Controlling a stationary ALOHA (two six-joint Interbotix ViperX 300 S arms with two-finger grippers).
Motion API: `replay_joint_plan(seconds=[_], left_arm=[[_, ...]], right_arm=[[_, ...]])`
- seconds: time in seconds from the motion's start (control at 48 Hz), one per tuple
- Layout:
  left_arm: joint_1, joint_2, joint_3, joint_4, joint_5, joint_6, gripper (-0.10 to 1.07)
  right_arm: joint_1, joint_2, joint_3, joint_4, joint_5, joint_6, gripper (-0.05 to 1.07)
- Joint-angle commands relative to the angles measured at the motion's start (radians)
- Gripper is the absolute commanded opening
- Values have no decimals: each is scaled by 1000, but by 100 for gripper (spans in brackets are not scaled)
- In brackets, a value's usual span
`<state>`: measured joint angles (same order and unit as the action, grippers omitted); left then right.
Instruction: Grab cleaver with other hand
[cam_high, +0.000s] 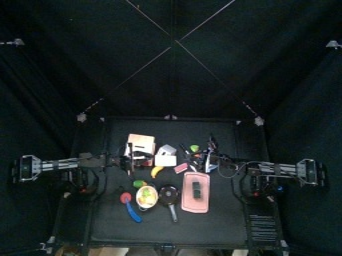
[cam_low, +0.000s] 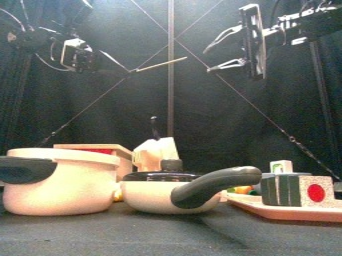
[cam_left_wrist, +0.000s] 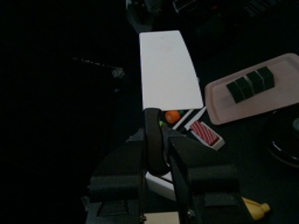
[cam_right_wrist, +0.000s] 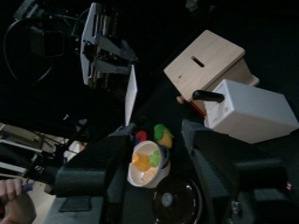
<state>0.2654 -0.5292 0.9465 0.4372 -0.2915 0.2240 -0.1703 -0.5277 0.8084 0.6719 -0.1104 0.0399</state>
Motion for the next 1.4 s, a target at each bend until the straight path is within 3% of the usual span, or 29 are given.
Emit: replay_joint_plan(seconds=[0.0,0.542,0.896,1.375], left_arm=[[0,23,-43,-2,-20,8,41],[2,123,-95,-3,-114,20,41],[15,155,-103,-3,-141,20,41],[49,167,-107,-5,-181,25,41]], right_arm=[[11,0,-35,-2,-21,-3,89],[15,58,-64,-51,-43,-3,87],[17,71,-64,-46,-52,0,66],[18,81,-66,-34,-52,0,48]])
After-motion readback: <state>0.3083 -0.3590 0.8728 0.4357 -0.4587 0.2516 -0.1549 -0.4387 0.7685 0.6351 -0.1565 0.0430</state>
